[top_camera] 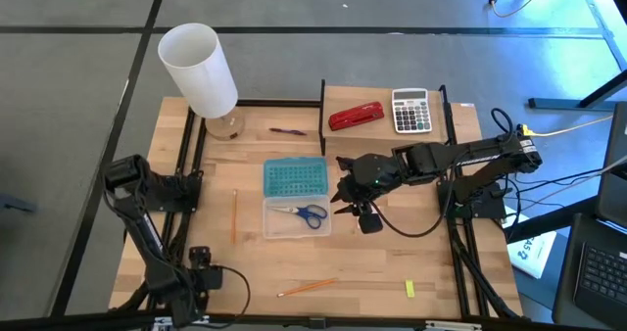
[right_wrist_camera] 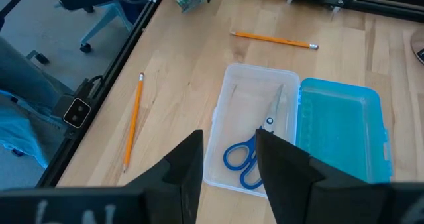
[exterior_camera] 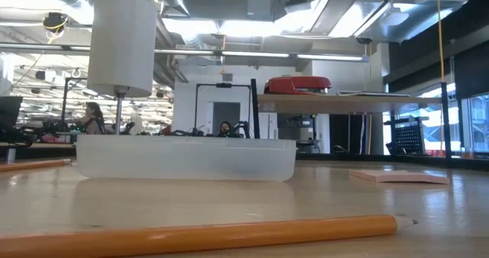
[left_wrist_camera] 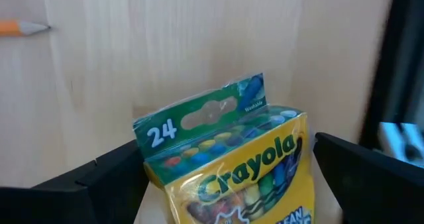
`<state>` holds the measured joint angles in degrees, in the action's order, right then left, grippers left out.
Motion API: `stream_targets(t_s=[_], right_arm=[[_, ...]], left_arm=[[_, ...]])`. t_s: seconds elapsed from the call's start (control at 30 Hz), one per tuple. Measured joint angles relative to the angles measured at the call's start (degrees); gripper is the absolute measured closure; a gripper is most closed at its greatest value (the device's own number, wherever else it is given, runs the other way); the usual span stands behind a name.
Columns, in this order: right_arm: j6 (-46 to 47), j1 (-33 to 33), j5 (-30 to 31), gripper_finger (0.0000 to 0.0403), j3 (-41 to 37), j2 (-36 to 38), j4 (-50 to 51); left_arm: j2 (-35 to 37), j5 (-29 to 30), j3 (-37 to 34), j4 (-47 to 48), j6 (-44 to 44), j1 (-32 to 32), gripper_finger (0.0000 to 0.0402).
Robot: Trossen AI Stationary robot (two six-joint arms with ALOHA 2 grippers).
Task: Pack school essentials
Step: Put the yellow crayons box into the blue supply box
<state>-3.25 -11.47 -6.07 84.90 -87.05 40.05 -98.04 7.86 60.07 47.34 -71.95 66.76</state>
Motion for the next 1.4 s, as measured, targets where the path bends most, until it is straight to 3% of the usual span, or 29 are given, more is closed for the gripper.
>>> stream_targets(t_s=[0.2,0.53,1.4], right_arm=[[0.0,0.0,0.0,0.0264,0.0,0.0,0.0],[0.0,0.0,0.0,0.0264,0.0,0.0,0.0],[-0.1,0.0,0.0,0.0264,0.0,0.0,0.0]], left_arm=[[0.9,-3.9,0.0,0.0,-3.5,0.8,0.0003],[0.9,-4.2,-2.4,-2.3,-12.8,2.8,0.0003],[0.9,0.6,-7.0,-9.7,-11.5,4.3,0.0003]])
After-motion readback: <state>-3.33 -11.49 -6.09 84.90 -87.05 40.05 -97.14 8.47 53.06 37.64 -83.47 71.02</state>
